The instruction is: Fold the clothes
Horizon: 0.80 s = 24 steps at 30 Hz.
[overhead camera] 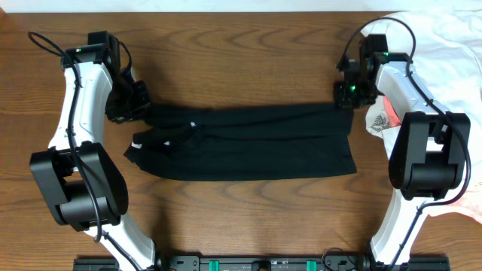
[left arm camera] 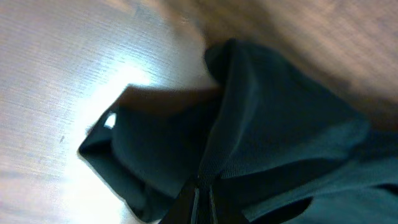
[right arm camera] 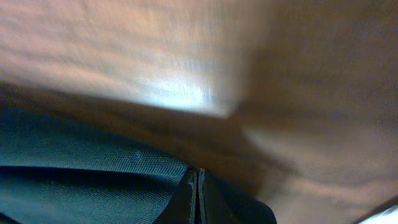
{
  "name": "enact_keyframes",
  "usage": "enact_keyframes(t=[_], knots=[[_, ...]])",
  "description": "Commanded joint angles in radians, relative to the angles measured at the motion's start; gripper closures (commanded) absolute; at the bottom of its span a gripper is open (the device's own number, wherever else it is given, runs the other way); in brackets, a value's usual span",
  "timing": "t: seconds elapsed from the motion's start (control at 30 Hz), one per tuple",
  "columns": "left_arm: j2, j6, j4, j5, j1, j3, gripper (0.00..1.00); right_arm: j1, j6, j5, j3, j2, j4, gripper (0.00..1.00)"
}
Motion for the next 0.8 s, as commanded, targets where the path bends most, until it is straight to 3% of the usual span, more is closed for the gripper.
enact_keyframes(t=[0.0, 0.27, 0.5, 0.57, 0.63, 0.77], knots=[[0.008, -0.019, 0.031, 0.064, 0.006, -0.006, 0.94, -0.007, 0.018, 0.002, 0.051, -0.008, 0.025, 0.98], [0.008, -0.026, 0.043, 0.069, 0.006, -0.006, 0.94, -0.003, 0.025, -0.085, 0.056, -0.008, 0.130, 0.95], [0.008, -0.027, 0.039, 0.069, 0.006, -0.006, 0.94, -0.003, 0.024, -0.098, 0.056, -0.008, 0.048, 0.95], [0.008, -0.027, 0.034, 0.069, 0.006, -0.006, 0.94, -0.003, 0.020, -0.097, 0.056, -0.008, 0.043, 0.91], [0.008, -0.026, 0.027, 0.069, 0.006, -0.006, 0.94, -0.003, 0.009, -0.081, 0.056, -0.008, 0.051, 0.73], [0.008, -0.026, 0.024, 0.069, 0.006, -0.006, 0.94, -0.003, 0.010, -0.002, 0.056, -0.007, 0.085, 0.76]])
